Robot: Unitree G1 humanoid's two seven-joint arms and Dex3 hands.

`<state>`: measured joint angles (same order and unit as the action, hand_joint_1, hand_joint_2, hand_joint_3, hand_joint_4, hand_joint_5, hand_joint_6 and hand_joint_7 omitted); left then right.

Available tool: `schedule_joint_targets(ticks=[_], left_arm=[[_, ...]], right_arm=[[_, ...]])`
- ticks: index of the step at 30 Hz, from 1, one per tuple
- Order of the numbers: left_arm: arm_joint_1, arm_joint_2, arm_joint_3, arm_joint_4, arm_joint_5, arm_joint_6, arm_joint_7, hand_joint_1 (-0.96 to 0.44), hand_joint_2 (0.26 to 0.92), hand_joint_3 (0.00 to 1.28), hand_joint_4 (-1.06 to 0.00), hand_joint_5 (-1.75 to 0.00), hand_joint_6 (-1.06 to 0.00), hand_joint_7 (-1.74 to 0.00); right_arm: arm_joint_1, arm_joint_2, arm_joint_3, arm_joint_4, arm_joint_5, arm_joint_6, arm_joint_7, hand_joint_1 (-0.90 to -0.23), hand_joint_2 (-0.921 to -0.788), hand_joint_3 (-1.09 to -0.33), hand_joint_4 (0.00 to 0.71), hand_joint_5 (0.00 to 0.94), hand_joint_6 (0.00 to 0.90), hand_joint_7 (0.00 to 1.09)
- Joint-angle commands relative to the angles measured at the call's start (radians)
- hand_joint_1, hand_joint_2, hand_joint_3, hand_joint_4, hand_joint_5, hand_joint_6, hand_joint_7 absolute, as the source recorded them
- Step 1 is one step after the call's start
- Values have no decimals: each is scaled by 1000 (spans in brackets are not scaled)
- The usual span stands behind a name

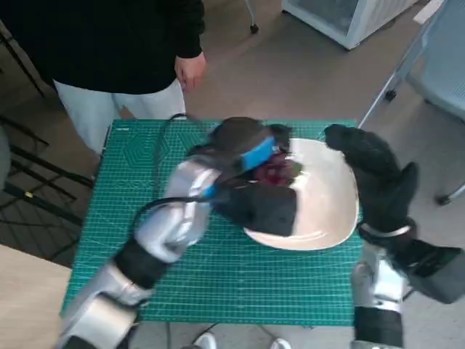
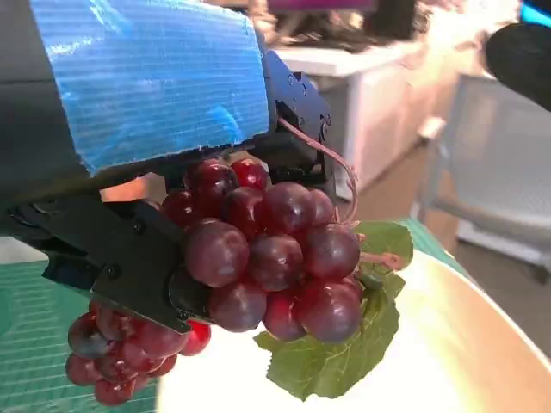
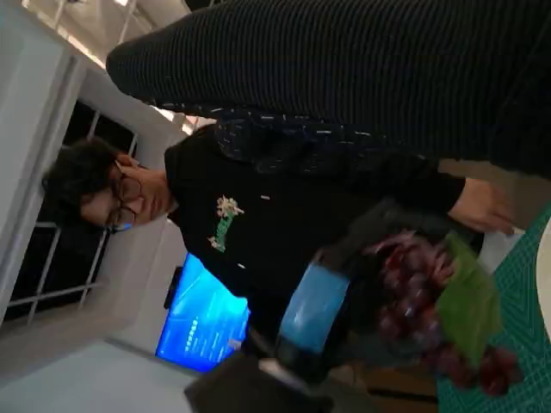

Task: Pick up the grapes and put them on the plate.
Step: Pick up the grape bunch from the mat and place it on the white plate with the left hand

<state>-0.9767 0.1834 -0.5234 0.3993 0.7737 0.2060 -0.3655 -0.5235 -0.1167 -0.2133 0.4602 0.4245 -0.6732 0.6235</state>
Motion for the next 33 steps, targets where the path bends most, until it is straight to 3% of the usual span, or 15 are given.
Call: schedule_joint_targets(ticks=[1, 9, 16, 22, 27, 33], left_arm=[[-71, -63, -39, 136, 2, -42, 26, 2, 921, 183, -530, -1453, -548, -1128], [-168, -153, -62, 366, -18, -99, 43, 0, 921, 288, -385, -1437, -437, -1403], [-242, -215, -60, 523, -40, -93, 20, 0, 921, 343, -365, -1593, -354, -1355], [-273, -242, -66, 599, -46, -91, 21, 1, 921, 431, -255, -1619, -247, -1562], [-277, -249, -68, 627, -44, -100, 45, 2, 921, 431, -258, -1600, -244, -1575], [-271, -248, -67, 648, -46, -120, 84, 4, 921, 423, -335, -1641, -207, -1478]], right_arm=[[39, -2, -8, 3, -3, -6, -8, -517, -921, -577, 232, 1, 21, 445], [59, -9, -19, -20, -3, -4, -23, -516, -921, -563, 229, 2, 56, 377], [77, -14, -29, -43, -4, 1, -37, -529, -921, -551, 231, 1, 90, 317], [91, -14, -32, -52, -7, -8, -51, -538, -921, -542, 233, 1, 108, 290], [95, -11, -32, -47, -15, -23, -64, -539, -921, -539, 235, 1, 116, 279], [94, -9, -28, -36, -21, -36, -75, -534, -921, -538, 235, 1, 124, 267]])
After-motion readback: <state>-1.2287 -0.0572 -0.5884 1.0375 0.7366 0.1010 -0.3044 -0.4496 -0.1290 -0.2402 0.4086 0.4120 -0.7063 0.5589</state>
